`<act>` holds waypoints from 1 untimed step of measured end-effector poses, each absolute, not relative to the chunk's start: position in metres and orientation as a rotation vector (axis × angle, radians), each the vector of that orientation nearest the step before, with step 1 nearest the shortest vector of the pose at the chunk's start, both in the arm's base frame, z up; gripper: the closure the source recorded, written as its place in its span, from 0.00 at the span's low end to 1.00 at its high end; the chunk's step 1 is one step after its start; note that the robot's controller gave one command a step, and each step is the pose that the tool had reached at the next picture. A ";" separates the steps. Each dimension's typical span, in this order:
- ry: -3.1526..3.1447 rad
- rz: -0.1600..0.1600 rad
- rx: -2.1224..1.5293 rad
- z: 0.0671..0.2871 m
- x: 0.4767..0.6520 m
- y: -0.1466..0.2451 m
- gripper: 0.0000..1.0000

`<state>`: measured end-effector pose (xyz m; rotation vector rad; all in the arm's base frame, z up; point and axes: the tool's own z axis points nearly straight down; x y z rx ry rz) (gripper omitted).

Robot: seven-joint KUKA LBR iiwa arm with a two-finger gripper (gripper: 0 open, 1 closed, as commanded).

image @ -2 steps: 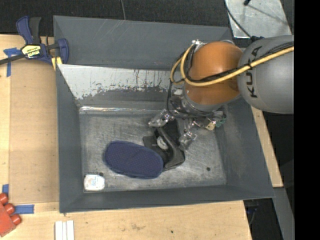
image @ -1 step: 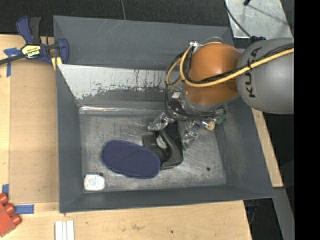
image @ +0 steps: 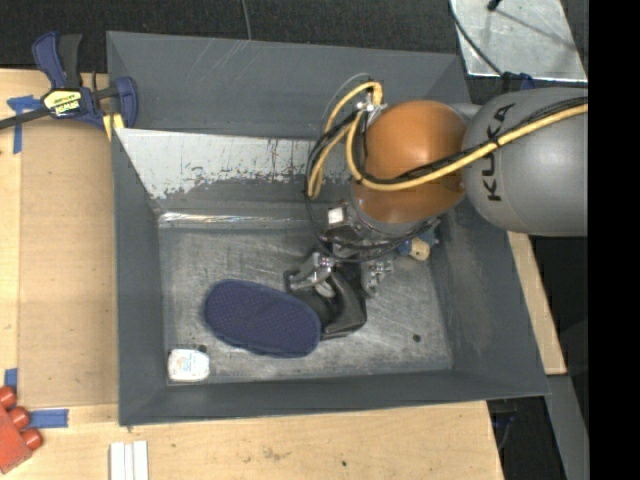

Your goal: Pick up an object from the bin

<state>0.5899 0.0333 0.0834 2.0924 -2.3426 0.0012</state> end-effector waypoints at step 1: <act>-2.342 0.005 2.086 0.085 0.591 0.031 1.00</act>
Offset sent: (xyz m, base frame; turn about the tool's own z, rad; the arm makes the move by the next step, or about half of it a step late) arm 0.0000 0.0000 0.0000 0.0000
